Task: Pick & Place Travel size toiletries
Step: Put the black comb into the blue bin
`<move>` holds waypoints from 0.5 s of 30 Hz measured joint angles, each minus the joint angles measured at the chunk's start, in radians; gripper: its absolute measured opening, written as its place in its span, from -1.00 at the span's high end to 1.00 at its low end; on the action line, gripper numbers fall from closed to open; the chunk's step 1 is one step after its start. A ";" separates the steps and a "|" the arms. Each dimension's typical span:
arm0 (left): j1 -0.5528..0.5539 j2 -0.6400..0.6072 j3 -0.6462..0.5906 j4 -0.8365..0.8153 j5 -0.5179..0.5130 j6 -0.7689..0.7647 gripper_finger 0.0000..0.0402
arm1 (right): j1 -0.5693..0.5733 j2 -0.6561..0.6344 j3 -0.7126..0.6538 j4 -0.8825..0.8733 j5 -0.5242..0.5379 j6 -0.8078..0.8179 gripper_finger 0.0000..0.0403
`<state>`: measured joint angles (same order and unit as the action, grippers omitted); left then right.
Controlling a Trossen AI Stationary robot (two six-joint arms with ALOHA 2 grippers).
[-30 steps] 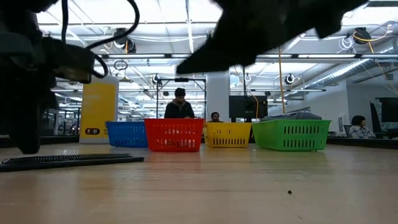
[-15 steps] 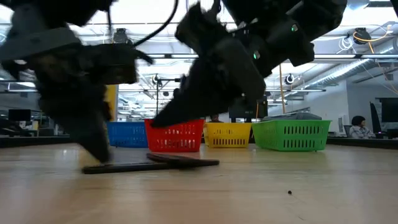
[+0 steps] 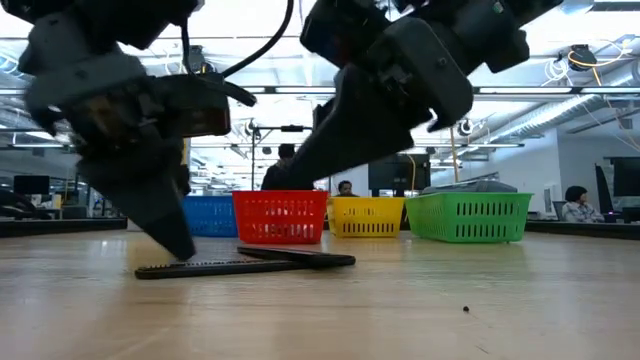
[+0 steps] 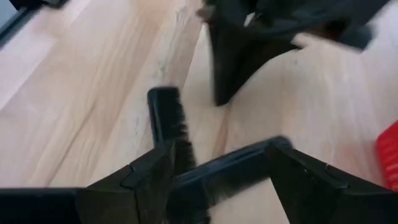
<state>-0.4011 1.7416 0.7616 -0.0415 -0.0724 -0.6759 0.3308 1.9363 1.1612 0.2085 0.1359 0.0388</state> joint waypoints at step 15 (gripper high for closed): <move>0.058 0.000 -0.001 -0.001 -0.084 0.035 1.00 | 0.115 0.022 -0.002 -0.135 0.152 -0.005 -0.22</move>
<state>-0.3431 1.7417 0.7609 -0.0425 -0.1562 -0.6414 0.4454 1.9579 1.1595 0.0738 0.2874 0.0334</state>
